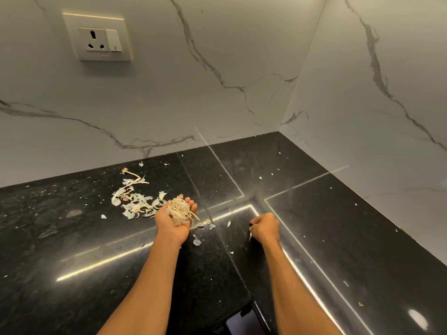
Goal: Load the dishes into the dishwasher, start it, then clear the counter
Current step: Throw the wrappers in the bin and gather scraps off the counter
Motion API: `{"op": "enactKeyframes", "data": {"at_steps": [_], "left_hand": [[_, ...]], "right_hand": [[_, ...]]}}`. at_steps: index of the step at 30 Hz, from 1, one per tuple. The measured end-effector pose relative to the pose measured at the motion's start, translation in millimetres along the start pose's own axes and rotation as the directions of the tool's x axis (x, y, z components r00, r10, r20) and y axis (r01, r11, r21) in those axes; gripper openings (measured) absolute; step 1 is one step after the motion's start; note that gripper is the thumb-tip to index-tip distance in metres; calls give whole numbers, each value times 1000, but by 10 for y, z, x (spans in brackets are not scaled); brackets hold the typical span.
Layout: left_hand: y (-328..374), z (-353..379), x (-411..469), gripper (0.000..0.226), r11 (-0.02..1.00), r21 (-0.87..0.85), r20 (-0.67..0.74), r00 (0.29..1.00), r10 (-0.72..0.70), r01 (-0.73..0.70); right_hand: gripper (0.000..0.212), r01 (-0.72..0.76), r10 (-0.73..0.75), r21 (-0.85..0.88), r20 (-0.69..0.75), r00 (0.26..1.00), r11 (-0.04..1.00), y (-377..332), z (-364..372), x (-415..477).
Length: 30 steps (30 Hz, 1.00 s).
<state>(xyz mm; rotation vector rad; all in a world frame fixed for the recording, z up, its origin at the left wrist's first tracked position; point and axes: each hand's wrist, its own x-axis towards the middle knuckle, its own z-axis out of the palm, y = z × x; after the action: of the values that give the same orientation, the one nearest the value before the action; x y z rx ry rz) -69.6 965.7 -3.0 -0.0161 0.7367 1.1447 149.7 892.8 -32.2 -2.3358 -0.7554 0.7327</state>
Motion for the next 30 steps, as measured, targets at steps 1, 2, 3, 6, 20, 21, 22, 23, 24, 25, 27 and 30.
{"op": "enactKeyframes", "data": {"at_steps": [1, 2, 3, 6, 20, 21, 22, 23, 24, 25, 27, 30], "left_hand": [[39, -22, -18, 35, 1000, -1, -6, 1000, 10, -10], [70, -46, -35, 35, 1000, -1, -13, 1000, 19, -19], [116, -85, -50, 35, 999, -4, -21, 999, 32, -33], [240, -206, -75, 35, 998, -17, -44, 998, 55, -56], [415, -449, -243, 35, 994, -56, -53, 994, 91, -94], [439, -474, -260, 35, 993, -62, -55, 994, 94, -98], [459, -497, -273, 35, 992, -67, -55, 994, 99, -103], [481, -523, -283, 35, 991, -73, -58, 993, 107, -111], [498, -541, -296, 34, 990, -76, -61, 992, 112, -117], [508, -562, -307, 34, 990, -75, -69, 991, 115, -120], [486, -588, -309, 34, 991, -74, -80, 991, 109, -115], [445, -554, -339, 34, 992, -63, -85, 991, 103, -108]], "right_hand": [[16, 41, -41, 5, 53, 998, 999, -85, 96, -37], [15, 79, -79, 4, 97, 992, 997, -149, 205, -44], [14, 122, -120, -2, 146, 982, 993, -228, 303, -76], [18, 200, -199, 29, 312, 929, 979, -415, 528, -112], [30, 265, -231, -27, 413, 881, 964, -642, 640, -406], [29, 235, -221, 4, 353, 909, 972, -619, 634, -384], [26, 210, -201, -8, 254, 946, 978, -586, 606, -351], [20, 192, -177, -82, 161, 971, 978, -546, 577, -318], [17, 168, -147, -190, 122, 982, 967, -501, 542, -300], [22, 154, -121, -289, 129, 984, 945, -459, 536, -276], [30, 161, -87, -385, 202, 975, 909, -447, 533, -286], [10, 169, -97, -210, 314, 945, 963, -550, 674, -369]]}}
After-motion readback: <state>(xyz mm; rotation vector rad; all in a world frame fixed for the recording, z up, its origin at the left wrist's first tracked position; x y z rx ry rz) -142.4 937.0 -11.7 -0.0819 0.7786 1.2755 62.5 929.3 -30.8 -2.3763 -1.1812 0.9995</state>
